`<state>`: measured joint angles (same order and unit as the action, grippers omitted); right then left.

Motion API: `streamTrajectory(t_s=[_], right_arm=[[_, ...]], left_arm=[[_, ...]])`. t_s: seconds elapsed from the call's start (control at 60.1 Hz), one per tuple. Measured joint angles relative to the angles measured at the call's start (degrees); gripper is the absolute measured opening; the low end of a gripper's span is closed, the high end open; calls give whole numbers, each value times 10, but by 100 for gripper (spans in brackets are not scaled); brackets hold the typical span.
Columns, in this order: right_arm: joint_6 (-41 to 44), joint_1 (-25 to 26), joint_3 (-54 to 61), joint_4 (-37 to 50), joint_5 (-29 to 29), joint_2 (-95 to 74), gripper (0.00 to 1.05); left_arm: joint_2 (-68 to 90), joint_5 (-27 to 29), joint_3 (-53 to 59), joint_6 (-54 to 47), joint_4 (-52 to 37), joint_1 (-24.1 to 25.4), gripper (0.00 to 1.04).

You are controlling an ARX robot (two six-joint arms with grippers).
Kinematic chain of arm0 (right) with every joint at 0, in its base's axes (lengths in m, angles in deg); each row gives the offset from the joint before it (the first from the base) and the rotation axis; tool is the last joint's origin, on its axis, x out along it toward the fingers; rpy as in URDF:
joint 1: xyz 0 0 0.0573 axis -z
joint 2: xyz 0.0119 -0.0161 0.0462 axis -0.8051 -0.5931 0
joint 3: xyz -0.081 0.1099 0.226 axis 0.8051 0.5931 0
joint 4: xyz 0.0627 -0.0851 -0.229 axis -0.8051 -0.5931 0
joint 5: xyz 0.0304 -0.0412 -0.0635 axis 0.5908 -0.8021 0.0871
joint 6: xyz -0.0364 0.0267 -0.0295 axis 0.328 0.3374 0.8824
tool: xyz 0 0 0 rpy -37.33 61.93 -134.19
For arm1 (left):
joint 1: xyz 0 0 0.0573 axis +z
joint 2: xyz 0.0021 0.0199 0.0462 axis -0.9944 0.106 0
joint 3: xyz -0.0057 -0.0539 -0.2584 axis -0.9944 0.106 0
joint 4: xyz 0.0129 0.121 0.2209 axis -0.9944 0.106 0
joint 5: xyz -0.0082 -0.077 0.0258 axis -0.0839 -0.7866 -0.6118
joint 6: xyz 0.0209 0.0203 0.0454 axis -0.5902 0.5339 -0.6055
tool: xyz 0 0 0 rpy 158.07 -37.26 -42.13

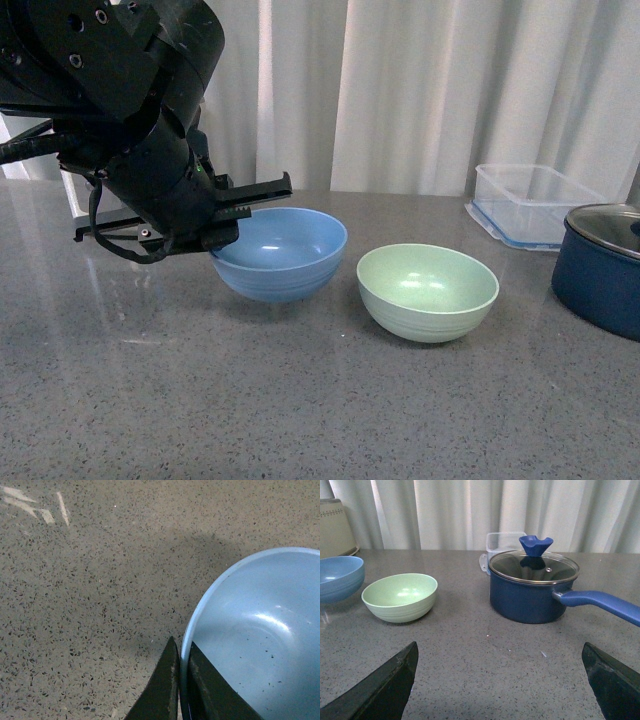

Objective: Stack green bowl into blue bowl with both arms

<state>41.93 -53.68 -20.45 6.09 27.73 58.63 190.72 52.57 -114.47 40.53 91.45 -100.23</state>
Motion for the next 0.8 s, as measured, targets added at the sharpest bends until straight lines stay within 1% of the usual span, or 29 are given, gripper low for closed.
streamTrajectory(t_s=[0.616, 0.715, 0.749, 0.782, 0.799], right_arm=[[0, 0, 0, 0, 0, 0, 95], [0, 0, 0, 0, 0, 0, 95], [0, 0, 0, 0, 0, 0, 95], [0, 0, 0, 0, 0, 0, 95], [0, 0, 0, 0, 0, 0, 95]], left_arm=[[31, 5, -3, 1, 0, -2, 4], [32, -6, -5, 6, 2, -2, 4], [32, -7, -6, 8, 2, -2, 6], [32, -8, -6, 9, 3, -2, 11], [32, -11, -6, 11, 3, -2, 16]])
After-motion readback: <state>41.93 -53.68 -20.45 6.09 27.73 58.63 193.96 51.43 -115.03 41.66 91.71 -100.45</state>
